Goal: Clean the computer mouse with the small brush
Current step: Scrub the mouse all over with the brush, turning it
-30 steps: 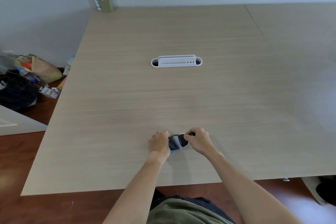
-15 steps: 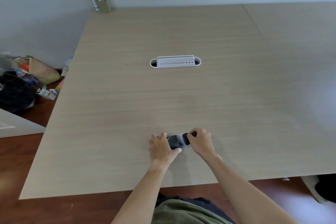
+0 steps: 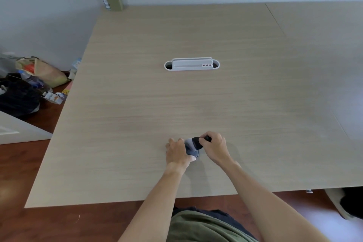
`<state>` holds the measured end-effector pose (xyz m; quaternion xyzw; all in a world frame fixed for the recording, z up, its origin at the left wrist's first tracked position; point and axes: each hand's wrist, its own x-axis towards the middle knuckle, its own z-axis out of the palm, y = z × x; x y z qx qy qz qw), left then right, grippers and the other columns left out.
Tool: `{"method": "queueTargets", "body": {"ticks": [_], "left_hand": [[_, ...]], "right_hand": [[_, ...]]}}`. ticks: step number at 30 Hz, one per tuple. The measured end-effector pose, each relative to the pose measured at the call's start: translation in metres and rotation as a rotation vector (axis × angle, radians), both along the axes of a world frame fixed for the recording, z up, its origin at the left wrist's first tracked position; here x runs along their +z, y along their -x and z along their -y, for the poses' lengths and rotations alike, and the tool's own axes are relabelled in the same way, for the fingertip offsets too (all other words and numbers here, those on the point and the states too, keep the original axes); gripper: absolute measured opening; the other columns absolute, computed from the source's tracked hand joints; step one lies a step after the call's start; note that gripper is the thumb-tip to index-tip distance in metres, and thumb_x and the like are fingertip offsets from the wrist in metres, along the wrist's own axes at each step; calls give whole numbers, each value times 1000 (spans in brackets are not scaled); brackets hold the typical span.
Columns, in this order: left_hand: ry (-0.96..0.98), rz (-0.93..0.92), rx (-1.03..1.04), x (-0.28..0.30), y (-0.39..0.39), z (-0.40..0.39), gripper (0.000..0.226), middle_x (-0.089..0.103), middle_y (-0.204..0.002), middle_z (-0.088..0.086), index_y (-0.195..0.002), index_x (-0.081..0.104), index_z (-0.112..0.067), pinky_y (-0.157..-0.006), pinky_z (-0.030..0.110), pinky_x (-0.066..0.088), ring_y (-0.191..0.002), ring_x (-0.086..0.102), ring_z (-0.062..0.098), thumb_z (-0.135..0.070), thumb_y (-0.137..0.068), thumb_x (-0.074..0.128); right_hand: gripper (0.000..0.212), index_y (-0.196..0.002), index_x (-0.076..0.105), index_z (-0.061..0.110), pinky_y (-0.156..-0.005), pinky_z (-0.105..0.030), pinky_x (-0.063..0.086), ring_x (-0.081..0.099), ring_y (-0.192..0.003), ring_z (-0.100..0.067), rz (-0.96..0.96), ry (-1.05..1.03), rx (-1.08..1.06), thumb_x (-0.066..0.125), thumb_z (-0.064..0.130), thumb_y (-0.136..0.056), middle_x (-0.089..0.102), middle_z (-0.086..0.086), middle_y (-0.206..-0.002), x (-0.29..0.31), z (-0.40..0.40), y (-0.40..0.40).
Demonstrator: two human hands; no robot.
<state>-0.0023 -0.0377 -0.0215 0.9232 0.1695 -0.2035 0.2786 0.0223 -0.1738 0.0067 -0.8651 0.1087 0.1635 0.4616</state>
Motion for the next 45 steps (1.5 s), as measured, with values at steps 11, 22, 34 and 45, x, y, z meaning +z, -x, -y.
{"method": "queueTargets", "body": {"ticks": [11,22,34,45], "left_hand": [[-17,-47,-78,2,-5,-9,67,45,-123,5,-120,55,-14,-90,38,49,-118,45,27,-22,-62,87],[30,47,-29,2,4,-6,89,44,-132,4,-138,36,-14,-98,36,44,-126,40,27,-22,-63,83],[-4,111,52,-5,16,0,99,44,-126,7,-141,31,-13,-94,36,48,-120,45,27,-34,-61,85],[-65,133,75,-9,23,3,97,42,-126,5,-136,35,-11,-94,33,45,-120,42,25,-46,-59,82]], "right_hand": [[14,-77,70,6,-53,-23,39,54,-66,-20,-25,18,9,57,7,-82,62,2,-67,-1,-3,4],[12,-79,69,5,-51,-18,41,54,-64,-18,-24,-2,51,58,7,-84,63,-1,-69,-1,-9,8],[12,-80,69,4,-52,-18,43,55,-69,-19,-35,12,24,59,8,-84,65,-3,-73,-2,-12,8],[13,-82,69,2,-61,-28,48,60,-75,-22,-35,15,58,56,6,-85,69,-8,-81,-1,-20,6]]}}
